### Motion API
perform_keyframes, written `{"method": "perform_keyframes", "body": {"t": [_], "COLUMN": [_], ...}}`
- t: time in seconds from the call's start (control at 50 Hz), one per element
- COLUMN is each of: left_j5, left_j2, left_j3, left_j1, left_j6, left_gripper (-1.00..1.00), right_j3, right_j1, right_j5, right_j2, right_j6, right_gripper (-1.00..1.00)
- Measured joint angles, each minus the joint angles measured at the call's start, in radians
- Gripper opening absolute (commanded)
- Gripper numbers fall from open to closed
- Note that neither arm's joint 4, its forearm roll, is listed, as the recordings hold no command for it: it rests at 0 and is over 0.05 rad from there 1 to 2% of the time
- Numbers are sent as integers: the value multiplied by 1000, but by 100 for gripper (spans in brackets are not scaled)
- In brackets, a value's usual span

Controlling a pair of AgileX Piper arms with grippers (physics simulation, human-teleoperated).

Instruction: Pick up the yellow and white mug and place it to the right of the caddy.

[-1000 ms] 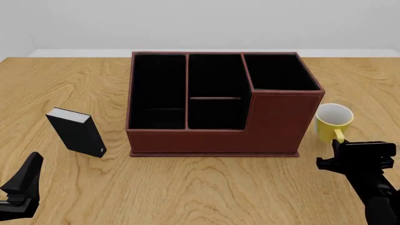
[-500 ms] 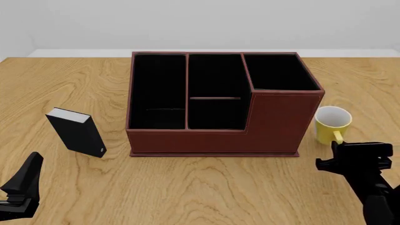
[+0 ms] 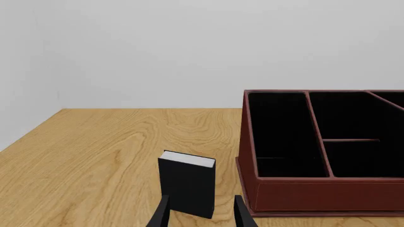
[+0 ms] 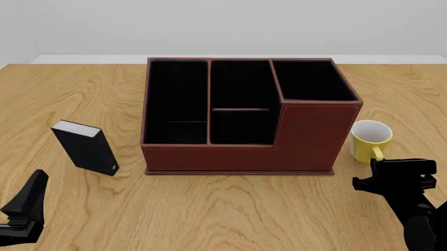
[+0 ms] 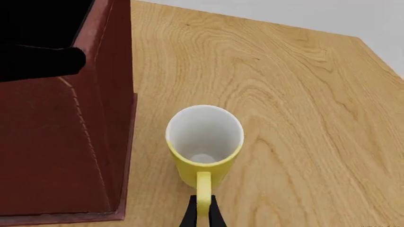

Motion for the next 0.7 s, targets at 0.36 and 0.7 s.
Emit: {"method": "perform_keyframes", "body": {"t": [0.36,0.7], "left_j5": [0,0], "left_j2": [0,0], "left_j3": [0,0], "left_j1": [0,0], "left_j6": [0,0], "left_gripper": [100,100], "right_j3": [-9,-17], "right_j1": [-1,2], "right_j5": [0,0], "right_j2": [19,53], "right_j6": [-1,-2], "right_gripper": [100,100]}}
